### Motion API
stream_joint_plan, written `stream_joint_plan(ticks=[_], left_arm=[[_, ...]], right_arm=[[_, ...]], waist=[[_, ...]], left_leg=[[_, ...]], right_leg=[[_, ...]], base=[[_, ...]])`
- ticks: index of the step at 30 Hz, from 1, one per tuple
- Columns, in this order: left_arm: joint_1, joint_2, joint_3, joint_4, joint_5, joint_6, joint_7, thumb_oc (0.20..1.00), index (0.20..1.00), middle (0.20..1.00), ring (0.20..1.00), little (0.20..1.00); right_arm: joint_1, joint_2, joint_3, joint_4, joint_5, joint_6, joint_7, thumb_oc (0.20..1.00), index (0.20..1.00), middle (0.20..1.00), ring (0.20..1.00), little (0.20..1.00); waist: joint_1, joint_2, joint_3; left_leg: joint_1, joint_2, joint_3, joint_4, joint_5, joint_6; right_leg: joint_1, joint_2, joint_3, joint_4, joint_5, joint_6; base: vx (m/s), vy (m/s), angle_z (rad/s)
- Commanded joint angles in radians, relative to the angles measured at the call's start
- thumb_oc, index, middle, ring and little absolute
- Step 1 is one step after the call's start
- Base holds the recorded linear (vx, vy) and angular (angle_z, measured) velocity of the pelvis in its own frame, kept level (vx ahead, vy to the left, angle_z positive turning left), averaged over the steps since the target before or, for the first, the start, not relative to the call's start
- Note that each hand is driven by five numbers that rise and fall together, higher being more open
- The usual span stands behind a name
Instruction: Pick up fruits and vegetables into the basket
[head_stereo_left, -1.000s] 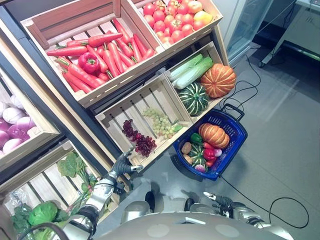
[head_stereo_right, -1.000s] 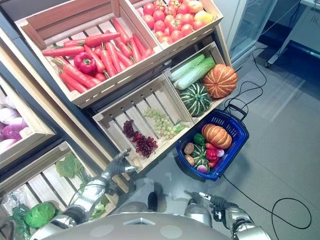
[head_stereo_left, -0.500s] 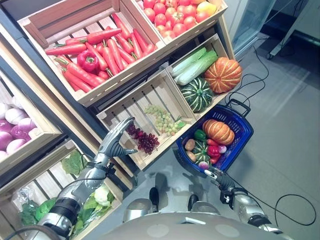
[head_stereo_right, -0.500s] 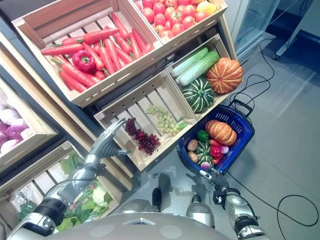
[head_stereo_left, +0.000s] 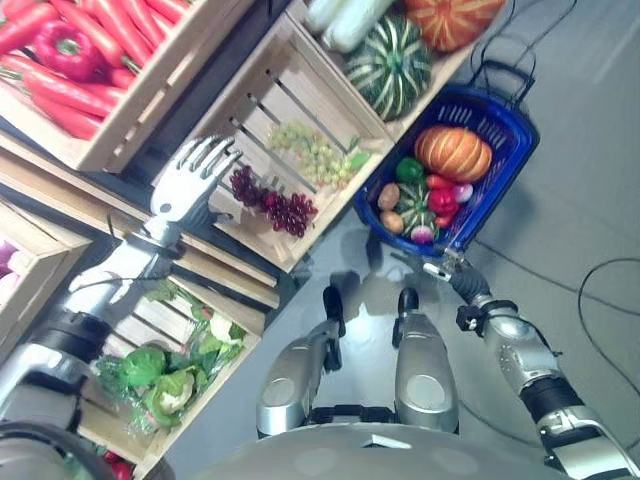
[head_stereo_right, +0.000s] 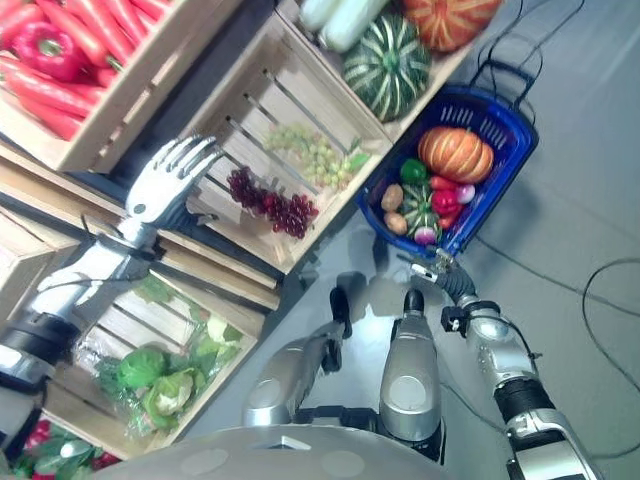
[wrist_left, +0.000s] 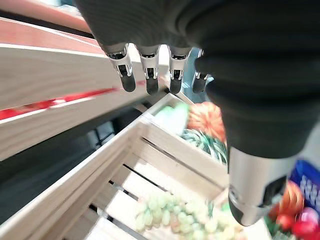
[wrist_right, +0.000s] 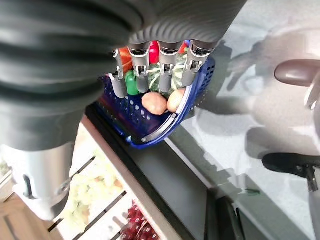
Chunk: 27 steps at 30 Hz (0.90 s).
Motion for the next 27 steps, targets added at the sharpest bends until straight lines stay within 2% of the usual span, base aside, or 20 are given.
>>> stream_joint_plan(ticks=[1, 8, 16, 24, 25, 27], left_arm=[[-0.052, -0.011, -0.006, -0.015, 0.028, 0.087, 0.061, 1.000, 1.000, 1.000, 1.000, 1.000], [-0.147, -0.004, -0.052, 0.049, 0.042, 0.157, 0.048, 1.000, 1.000, 1.000, 1.000, 1.000], [-0.233, -0.039, -0.074, 0.165, -0.003, 0.252, 0.031, 1.000, 1.000, 1.000, 1.000, 1.000], [-0.285, -0.087, -0.093, 0.319, -0.029, 0.321, -0.080, 1.000, 1.000, 1.000, 1.000, 1.000], [-0.280, -0.095, -0.097, 0.336, -0.033, 0.330, -0.092, 1.000, 1.000, 1.000, 1.000, 1.000], [-0.278, -0.102, -0.093, 0.364, -0.047, 0.346, -0.106, 1.000, 1.000, 1.000, 1.000, 1.000]], right_arm=[[0.013, -0.042, -0.020, -0.095, 0.054, -0.031, 0.012, 1.000, 1.000, 1.000, 1.000, 1.000], [-0.032, -0.080, -0.023, -0.179, 0.087, -0.032, 0.005, 1.000, 1.000, 1.000, 1.000, 1.000], [-0.069, -0.096, -0.054, -0.261, 0.146, -0.036, -0.004, 1.000, 1.000, 1.000, 1.000, 1.000], [-0.089, -0.085, -0.084, -0.339, 0.193, -0.048, -0.007, 1.000, 1.000, 1.000, 1.000, 1.000], [-0.085, -0.084, -0.084, -0.342, 0.197, -0.049, -0.010, 1.000, 1.000, 1.000, 1.000, 1.000], [-0.088, -0.083, -0.088, -0.353, 0.205, -0.049, -0.011, 1.000, 1.000, 1.000, 1.000, 1.000]], waist=[[-0.043, 0.012, 0.005], [-0.063, 0.017, 0.005], [-0.086, 0.017, 0.005], [-0.109, 0.002, 0.005], [-0.111, -0.001, 0.005], [-0.115, -0.004, 0.005]], left_leg=[[-0.033, -0.024, 0.030, 0.176, -0.150, -0.031], [-0.179, -0.016, 0.080, 0.213, -0.135, -0.036], [-0.310, -0.001, 0.115, 0.265, -0.135, -0.041], [-0.437, 0.015, 0.136, 0.339, -0.145, -0.039], [-0.432, 0.016, 0.129, 0.359, -0.174, -0.047], [-0.455, 0.021, 0.134, 0.374, -0.178, -0.046]], right_leg=[[0.014, 0.037, -0.002, -0.052, 0.015, 0.001], [-0.158, 0.049, 0.038, -0.005, 0.024, 0.006], [-0.313, 0.057, 0.074, 0.063, 0.021, 0.009], [-0.443, 0.067, 0.105, 0.119, 0.028, 0.010], [-0.438, 0.067, 0.112, 0.139, -0.003, 0.016], [-0.460, 0.067, 0.118, 0.151, -0.003, 0.017]], base=[[-0.03, 0.069, -0.13], [-0.04, 0.006, -0.18], [-0.01, 0.020, -0.11], [0.01, 0.025, -0.05], [0.07, 0.044, -0.06], [0.04, 0.041, -0.09]])
